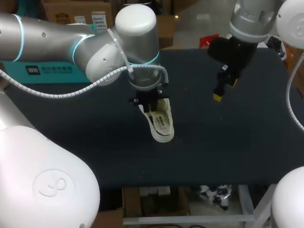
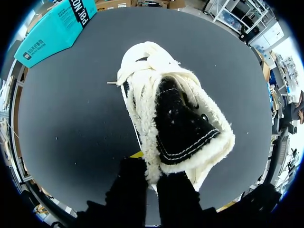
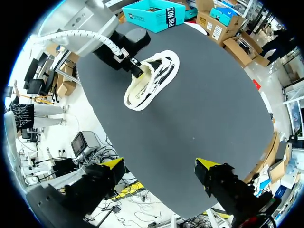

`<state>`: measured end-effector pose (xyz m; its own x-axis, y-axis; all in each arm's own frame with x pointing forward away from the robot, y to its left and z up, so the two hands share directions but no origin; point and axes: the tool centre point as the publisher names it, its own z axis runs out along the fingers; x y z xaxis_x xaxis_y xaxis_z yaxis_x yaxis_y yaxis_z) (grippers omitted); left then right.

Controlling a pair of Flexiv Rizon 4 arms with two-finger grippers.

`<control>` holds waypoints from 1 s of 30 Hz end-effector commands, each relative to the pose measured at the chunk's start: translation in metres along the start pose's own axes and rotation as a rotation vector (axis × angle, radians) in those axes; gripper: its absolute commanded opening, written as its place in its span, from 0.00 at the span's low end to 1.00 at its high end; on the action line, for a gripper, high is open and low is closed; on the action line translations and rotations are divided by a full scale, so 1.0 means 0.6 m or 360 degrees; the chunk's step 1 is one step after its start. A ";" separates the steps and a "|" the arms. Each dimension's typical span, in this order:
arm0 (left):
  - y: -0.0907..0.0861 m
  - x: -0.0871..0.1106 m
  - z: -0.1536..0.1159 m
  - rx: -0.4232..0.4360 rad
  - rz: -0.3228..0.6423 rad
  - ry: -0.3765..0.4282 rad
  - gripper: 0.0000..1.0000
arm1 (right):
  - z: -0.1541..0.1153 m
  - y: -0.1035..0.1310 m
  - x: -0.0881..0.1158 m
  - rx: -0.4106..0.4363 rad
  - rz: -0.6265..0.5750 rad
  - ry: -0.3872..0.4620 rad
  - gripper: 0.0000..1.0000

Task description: Open the shoe tongue, take the insole out of the shoe, put the insole back into the shoe, and pack the shoe into the shoebox

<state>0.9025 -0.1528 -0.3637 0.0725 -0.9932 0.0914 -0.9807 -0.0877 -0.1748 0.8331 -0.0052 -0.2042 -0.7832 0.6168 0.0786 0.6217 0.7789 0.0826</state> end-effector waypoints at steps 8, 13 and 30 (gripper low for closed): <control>0.010 0.000 -0.016 0.0007 -0.0014 -0.0012 0.99 | 0.000 -0.004 0.001 -0.0006 -0.0003 -0.0004 1.00; -0.001 -0.003 -0.018 0.0008 -0.0045 -0.0015 0.67 | 0.000 -0.004 0.001 -0.0006 -0.0003 -0.0004 1.00; -0.007 -0.015 -0.018 0.0038 0.0019 0.0040 0.00 | -0.010 -0.004 -0.007 0.0039 -0.0224 -0.0136 1.00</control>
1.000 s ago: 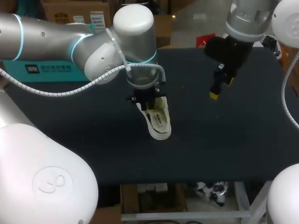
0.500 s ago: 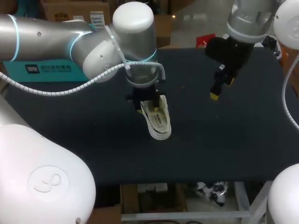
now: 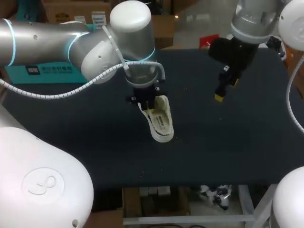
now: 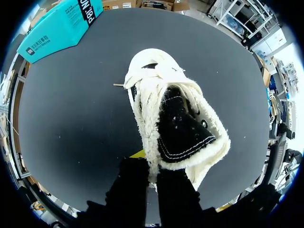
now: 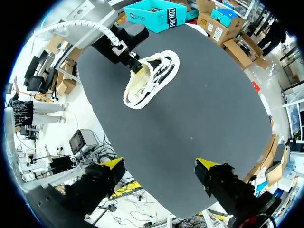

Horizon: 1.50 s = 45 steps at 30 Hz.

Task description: Open the shoe tongue, take the insole out of the shoe, put the insole back into the shoe, and pack the shoe into the shoebox

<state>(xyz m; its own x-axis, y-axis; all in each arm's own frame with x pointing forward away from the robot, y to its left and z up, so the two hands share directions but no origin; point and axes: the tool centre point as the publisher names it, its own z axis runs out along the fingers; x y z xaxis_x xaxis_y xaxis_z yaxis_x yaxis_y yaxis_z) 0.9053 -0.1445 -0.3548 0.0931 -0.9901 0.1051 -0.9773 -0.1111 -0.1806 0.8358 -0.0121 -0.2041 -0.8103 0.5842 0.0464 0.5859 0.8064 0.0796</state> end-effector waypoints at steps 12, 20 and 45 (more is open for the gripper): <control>-0.052 0.000 -0.052 0.0151 0.0590 0.0140 0.00 | -0.042 -0.055 -0.025 0.0072 -0.0659 -0.0268 1.00; -0.079 0.025 -0.141 0.0325 0.1112 0.0311 0.00 | -0.042 -0.055 -0.025 0.0072 -0.0659 -0.0268 1.00; -0.391 -0.127 -0.401 0.0758 0.2208 0.0260 0.00 | -0.042 -0.055 -0.025 0.0072 -0.0659 -0.0268 1.00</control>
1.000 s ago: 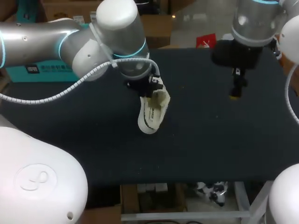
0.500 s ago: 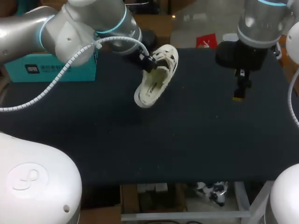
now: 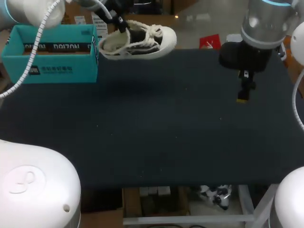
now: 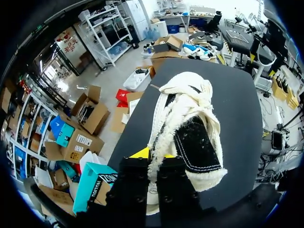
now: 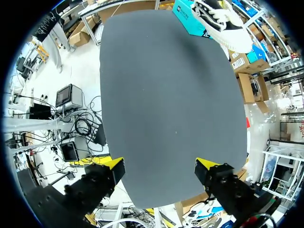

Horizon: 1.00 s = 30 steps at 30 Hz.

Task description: Open the shoe tongue, take the insole out of the shoe, put the insole back into the shoe, and pack the shoe into the shoebox

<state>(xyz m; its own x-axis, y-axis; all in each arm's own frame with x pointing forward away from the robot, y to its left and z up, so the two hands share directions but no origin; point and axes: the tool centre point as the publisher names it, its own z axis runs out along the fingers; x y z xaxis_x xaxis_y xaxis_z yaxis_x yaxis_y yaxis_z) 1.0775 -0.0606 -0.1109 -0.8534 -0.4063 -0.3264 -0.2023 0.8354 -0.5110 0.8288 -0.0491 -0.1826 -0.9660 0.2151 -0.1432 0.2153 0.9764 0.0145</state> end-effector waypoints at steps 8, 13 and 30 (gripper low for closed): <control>0.099 -0.157 -0.102 0.0086 0.0166 0.0051 0.00 | -0.001 -0.001 0.000 0.0002 0.0000 0.0000 1.00; 0.152 -0.217 -0.110 0.0059 0.0125 0.0031 0.00 | -0.001 -0.001 0.000 0.0002 0.0000 0.0000 1.00; 0.363 -0.337 -0.105 -0.0075 -0.0094 -0.0039 0.00 | -0.001 -0.001 0.000 0.0002 0.0000 0.0000 1.00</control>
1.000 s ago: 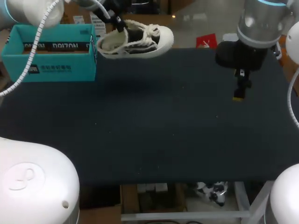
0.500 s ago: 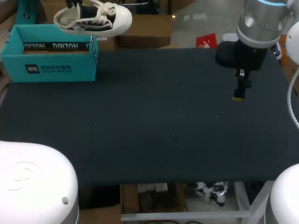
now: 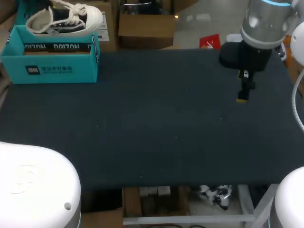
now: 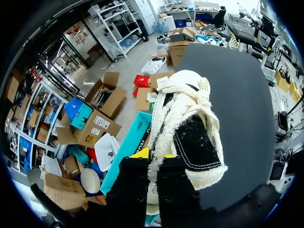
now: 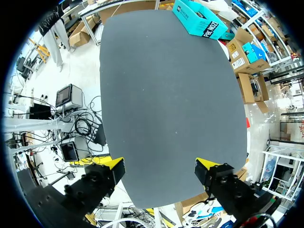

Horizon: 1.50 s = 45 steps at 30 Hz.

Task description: Open the shoe tongue, take the insole out of the shoe, put the insole back into the shoe, and pack the shoe into the shoebox

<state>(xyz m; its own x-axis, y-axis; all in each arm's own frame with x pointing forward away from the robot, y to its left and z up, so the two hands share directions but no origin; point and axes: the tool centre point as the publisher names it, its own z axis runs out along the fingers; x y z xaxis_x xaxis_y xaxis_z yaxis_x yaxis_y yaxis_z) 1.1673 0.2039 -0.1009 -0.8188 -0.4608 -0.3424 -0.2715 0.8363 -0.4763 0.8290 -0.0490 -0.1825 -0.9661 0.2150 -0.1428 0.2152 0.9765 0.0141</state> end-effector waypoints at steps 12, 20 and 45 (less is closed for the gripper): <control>0.154 -0.066 0.047 -0.0037 -0.0184 0.0042 0.00 | -0.001 -0.001 0.001 0.0001 0.0000 -0.0001 1.00; 0.194 -0.091 0.110 -0.0028 -0.0237 0.0096 0.00 | -0.001 -0.001 0.001 0.0001 0.0000 -0.0001 1.00; 0.232 -0.072 0.313 -0.0319 -0.0161 0.0442 0.00 | -0.001 -0.001 0.001 0.0001 0.0000 -0.0001 1.00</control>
<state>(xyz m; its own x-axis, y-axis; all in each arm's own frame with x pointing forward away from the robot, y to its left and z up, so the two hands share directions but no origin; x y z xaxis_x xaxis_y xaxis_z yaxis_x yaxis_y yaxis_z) 1.2425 0.2858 -0.2932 -0.8413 -0.5076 -0.1857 -0.4331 0.8386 -0.3303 0.8290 -0.0493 -0.1826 -0.9662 0.2150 -0.1426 0.2151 0.9765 0.0145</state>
